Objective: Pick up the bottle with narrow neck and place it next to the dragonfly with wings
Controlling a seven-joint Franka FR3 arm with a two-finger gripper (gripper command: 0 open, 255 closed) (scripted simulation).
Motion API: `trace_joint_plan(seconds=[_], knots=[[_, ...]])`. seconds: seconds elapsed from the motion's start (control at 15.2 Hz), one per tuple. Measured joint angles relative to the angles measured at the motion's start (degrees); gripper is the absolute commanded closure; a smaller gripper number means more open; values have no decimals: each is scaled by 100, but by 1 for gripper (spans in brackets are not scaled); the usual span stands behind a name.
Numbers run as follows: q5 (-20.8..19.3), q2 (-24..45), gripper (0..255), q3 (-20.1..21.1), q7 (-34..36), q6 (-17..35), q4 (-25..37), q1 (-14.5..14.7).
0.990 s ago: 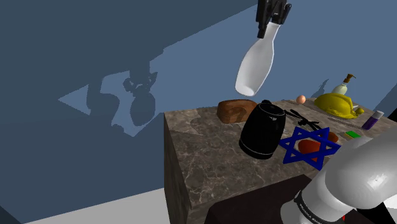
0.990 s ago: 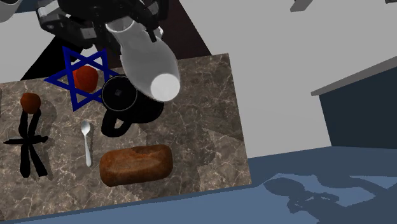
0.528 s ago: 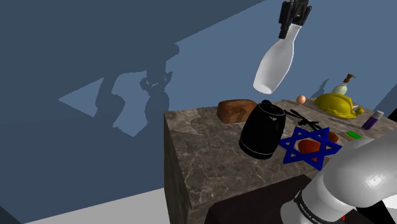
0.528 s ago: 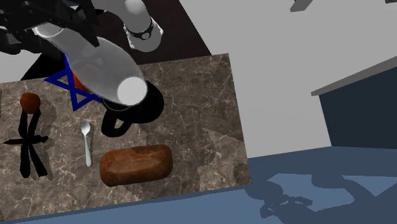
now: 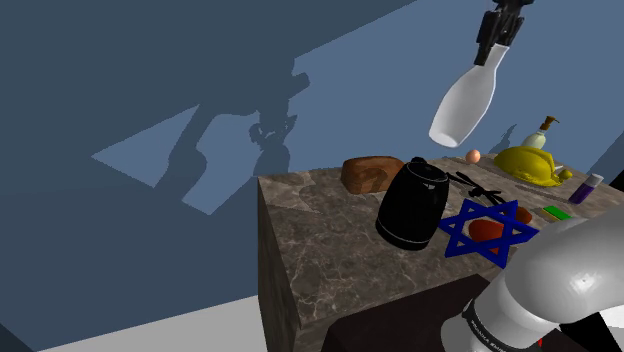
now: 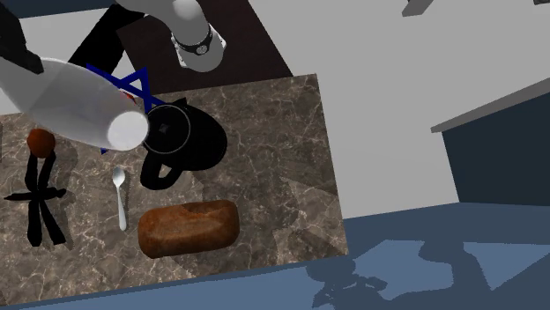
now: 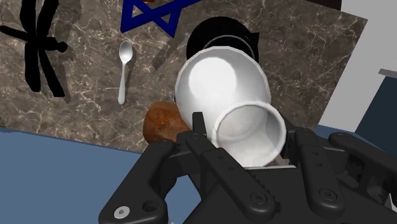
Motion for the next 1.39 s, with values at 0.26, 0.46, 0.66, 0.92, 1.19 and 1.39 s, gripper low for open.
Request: trace_joint_plan(seconds=[0.26, 0.46, 0.66, 0.92, 1.19, 1.39], knots=[[-145, 135, 255, -449, -617, 0, 197, -129], [-226, 314, 255, -839, -1136, 2, 427, -230], [-262, 528, 255, -1238, -1660, 32, 657, -332], [-160, 1010, 255, -1840, -2422, 48, 1155, -478], [157, 1653, 255, -2514, -3262, 109, 1679, -713], [629, 2347, 255, -3003, -3951, 36, 2282, -1041]])
